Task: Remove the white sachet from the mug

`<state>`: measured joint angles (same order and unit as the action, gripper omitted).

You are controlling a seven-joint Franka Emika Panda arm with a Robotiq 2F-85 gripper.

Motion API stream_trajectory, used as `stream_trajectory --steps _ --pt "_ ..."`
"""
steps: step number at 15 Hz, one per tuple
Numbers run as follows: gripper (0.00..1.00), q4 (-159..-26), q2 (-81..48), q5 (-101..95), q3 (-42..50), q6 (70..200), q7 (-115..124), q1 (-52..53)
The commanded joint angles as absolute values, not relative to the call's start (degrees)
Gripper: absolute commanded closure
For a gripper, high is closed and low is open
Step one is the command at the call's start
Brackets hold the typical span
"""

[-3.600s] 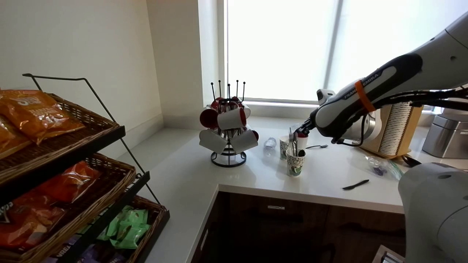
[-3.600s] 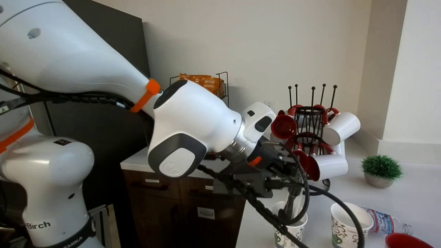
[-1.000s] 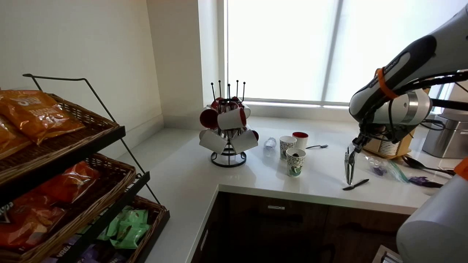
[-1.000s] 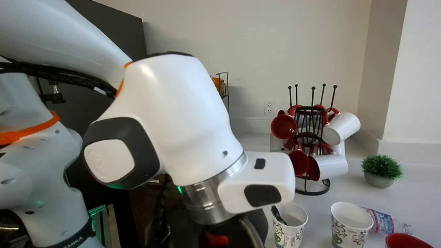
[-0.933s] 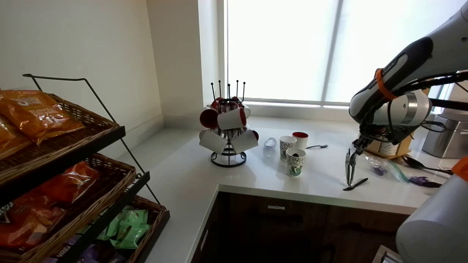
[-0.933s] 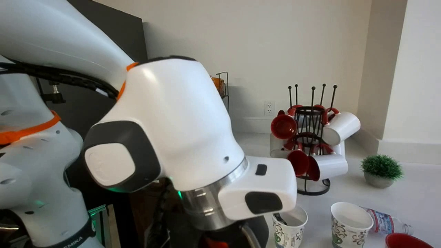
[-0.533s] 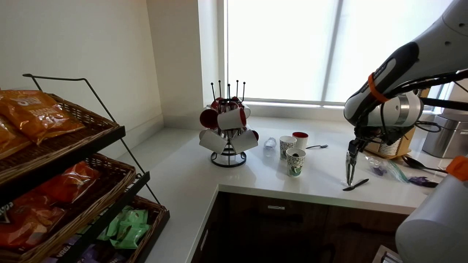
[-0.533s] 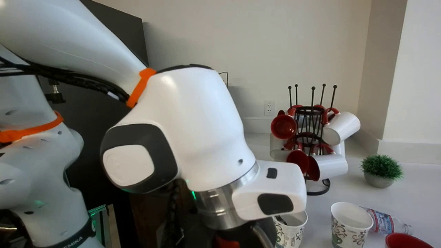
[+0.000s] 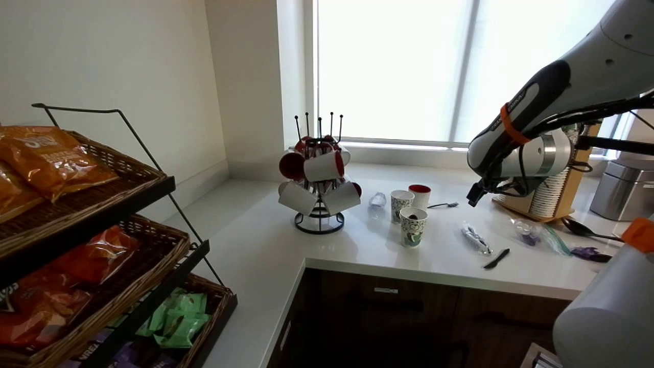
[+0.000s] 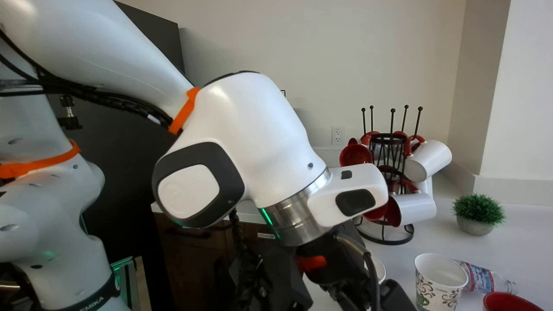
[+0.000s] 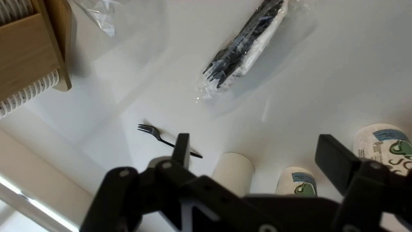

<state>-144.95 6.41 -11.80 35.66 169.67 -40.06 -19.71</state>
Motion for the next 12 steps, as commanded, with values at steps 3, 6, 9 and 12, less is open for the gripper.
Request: stream_trajectory --steps 3,6,9,12 --pt "0.0 -148.3 11.6 -11.6 31.6 165.1 -35.9 -18.4" --pt "0.0 -150.9 16.9 -11.1 28.5 163.2 -37.3 -17.2" --pt "0.0 -152.5 22.5 -11.5 25.2 156.2 -37.8 -16.9" --pt "0.0 -153.4 28.3 -10.4 23.1 147.2 -38.0 -15.1"
